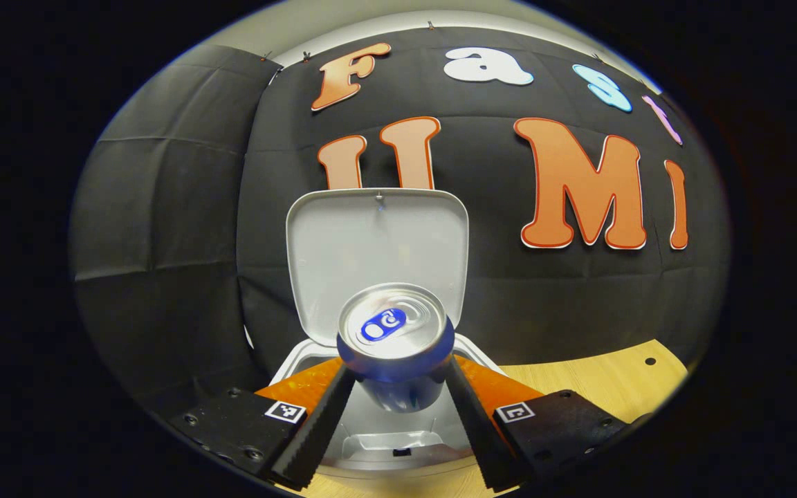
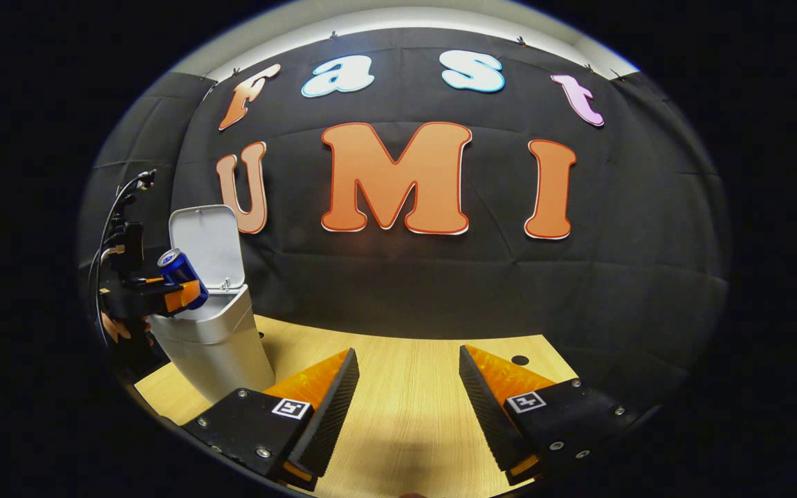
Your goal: Press the lid of the desktop garbage bin to open it, pick up the crumpled paper on the desktop and throw it into the bin, then pick up the pop can on the desktop and drop it into the bin, and finally close the garbage bin lid.
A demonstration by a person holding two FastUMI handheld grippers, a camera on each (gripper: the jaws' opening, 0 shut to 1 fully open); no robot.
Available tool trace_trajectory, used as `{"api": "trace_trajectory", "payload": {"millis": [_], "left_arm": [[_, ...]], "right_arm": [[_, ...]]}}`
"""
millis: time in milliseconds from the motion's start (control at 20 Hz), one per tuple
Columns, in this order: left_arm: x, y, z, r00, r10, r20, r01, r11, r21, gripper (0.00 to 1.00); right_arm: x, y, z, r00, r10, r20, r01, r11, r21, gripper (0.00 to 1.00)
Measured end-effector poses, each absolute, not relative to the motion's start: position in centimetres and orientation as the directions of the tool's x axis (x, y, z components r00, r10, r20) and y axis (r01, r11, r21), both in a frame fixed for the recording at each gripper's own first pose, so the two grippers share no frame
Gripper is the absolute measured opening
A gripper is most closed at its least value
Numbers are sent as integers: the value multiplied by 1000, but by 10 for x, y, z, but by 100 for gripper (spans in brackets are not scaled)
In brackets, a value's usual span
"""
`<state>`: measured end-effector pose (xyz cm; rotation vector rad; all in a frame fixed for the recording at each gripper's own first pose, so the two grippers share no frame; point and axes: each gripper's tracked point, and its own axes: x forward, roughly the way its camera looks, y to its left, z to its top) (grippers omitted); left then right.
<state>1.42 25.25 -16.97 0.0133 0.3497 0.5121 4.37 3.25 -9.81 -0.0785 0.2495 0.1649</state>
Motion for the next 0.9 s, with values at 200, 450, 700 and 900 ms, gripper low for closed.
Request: {"api": "trace_trajectory", "payload": {"millis": [200,450,700,900], "left_arm": [[15,250,-161,822,481,-305,-471,875,110,84],[21,251,-130,839,485,-246,-475,874,105,85],[37,265,-89,844,493,-211,-488,869,81,85],[52,280,-56,845,504,-177,-493,864,103,84]], "right_arm": [[42,29,-98,956,148,-253,-166,985,-51,88],[41,26,-98,957,147,-250,-164,985,-47,87],[40,24,-96,958,148,-244,-163,986,-41,88],[39,21,-97,959,146,-244,-159,987,-37,88]]}}
